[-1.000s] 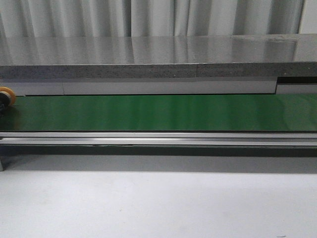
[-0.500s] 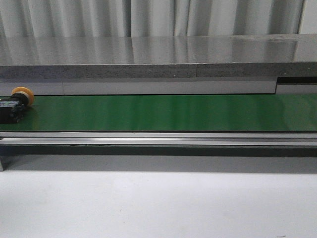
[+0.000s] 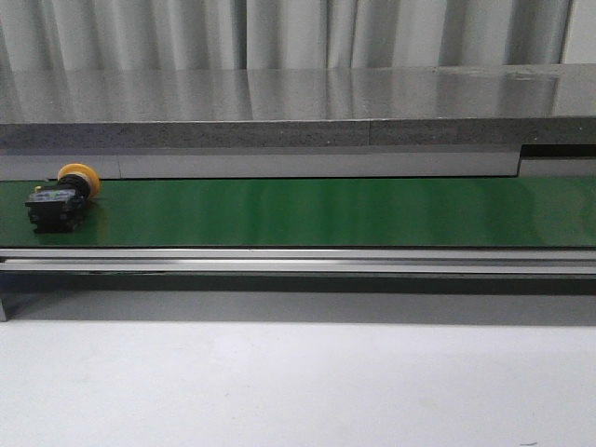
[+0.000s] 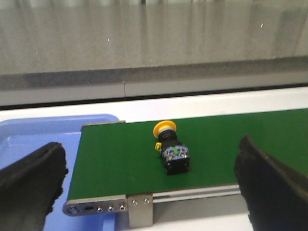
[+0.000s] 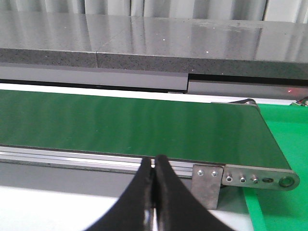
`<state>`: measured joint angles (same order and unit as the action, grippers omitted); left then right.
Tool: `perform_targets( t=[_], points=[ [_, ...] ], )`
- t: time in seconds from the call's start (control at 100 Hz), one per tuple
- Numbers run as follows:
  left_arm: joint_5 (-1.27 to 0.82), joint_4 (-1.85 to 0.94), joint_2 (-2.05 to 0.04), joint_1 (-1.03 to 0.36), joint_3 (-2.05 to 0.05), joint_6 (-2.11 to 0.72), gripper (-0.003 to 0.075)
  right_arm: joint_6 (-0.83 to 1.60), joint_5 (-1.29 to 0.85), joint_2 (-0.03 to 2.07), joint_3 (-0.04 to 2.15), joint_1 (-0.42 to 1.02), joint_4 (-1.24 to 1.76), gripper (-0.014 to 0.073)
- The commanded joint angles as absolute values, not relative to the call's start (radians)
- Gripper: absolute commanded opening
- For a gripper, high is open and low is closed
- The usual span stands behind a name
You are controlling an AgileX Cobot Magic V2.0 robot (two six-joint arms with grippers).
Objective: Move button from left to right
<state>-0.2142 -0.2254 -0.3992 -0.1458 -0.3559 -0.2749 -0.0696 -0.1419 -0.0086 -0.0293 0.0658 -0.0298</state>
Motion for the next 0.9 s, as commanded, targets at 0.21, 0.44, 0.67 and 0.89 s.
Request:
perform_targets(
  t=[0.21, 0.44, 0.67, 0.89],
  points=[
    [-0.090, -0.228, -0.228, -0.153, -0.305, -0.274, 0.0677, -0.063, -0.057, -0.026, -0.030, 0.067, -0.042, -0.0121],
    [-0.073, -0.228, -0.228, -0.153, -0.265, -0.274, 0.0655, -0.063, -0.057, -0.026, -0.030, 0.067, -0.042, -0.0121],
    [-0.075, -0.228, -0.228, -0.153, -0.243, -0.274, 0.0358, -0.063, -0.057, -0.026, -0.030, 0.067, -0.042, -0.0121],
    [-0.075, -0.228, -0.228, -0.153, -0.227, -0.274, 0.0007, -0.063, -0.057, -0.026, -0.030, 0.067, -0.042, -0.0121]
  ],
)
